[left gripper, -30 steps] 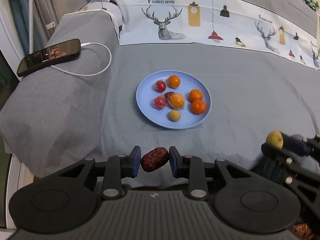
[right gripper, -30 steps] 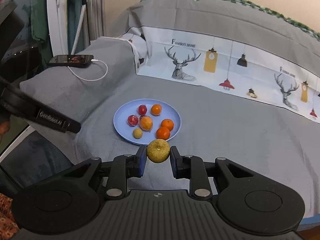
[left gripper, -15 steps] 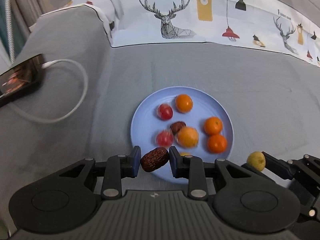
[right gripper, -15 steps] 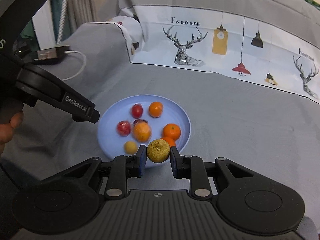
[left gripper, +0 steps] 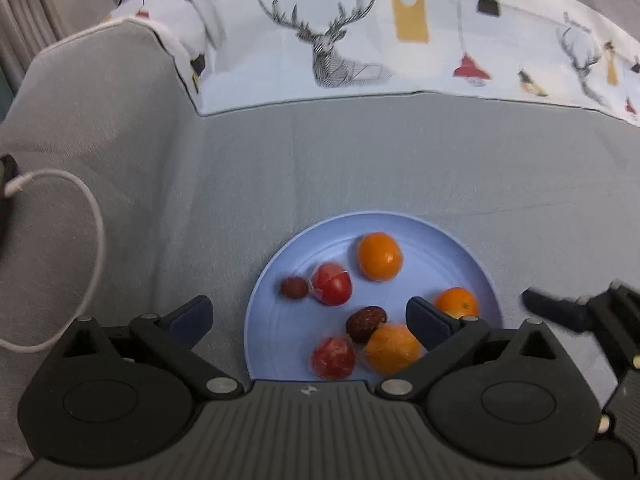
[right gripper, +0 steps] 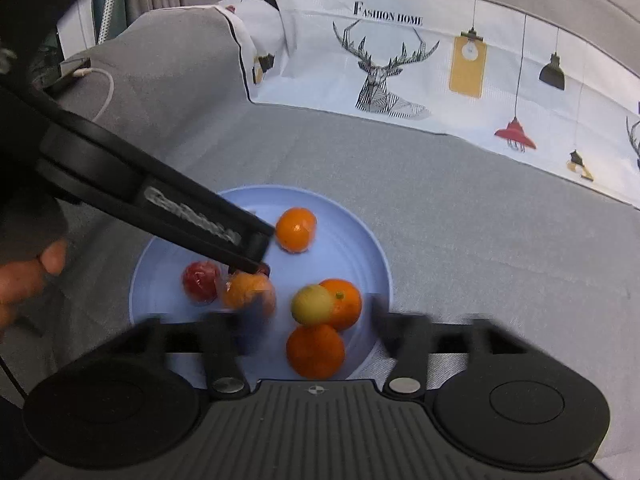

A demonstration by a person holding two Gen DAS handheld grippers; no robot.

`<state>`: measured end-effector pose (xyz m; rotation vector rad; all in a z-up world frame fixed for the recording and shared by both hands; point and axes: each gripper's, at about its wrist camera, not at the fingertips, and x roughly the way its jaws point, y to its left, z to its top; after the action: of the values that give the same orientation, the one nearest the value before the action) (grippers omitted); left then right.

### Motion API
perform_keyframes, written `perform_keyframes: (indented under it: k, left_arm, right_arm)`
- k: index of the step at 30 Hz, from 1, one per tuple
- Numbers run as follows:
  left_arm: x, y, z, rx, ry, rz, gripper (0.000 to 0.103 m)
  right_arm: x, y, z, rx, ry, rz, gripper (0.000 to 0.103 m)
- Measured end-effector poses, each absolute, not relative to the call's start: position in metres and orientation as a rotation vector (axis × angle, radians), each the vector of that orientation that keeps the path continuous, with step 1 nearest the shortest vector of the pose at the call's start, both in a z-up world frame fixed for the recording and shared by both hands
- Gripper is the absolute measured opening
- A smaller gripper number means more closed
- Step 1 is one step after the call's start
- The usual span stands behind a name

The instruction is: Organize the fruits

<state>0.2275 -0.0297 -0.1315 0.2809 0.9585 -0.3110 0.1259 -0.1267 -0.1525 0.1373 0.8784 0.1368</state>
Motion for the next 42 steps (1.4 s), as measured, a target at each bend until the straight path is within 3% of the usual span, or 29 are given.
perform_keyframes:
  k: [6, 12, 24, 42]
  left_arm:
    - [0.194, -0.016, -0.115, 0.27, 1.014, -0.279, 0.103]
    - [0.13, 0.011, -0.094, 0.249, 1.04, -0.234, 0.103]
    - [0.048, 0.046, -0.066, 0.201, 0.977, -0.177, 0.103]
    - [0.012, 0.04, -0.053, 0.234, 0.89, -0.19, 0.103]
  right_arm:
    - [0.092, -0.129, -0.127, 0.137, 0.9, 0.105, 0.094]
    - [0.033, -0.119, -0.091, 0.161, 0.89, 0.097, 0.102]
    - [-0.042, -0.107, -0.049, 0.122, 0.755, 0.041, 0.102]
    - [-0.077, -0.114, -0.03, 0.13, 0.68, -0.015, 0.102]
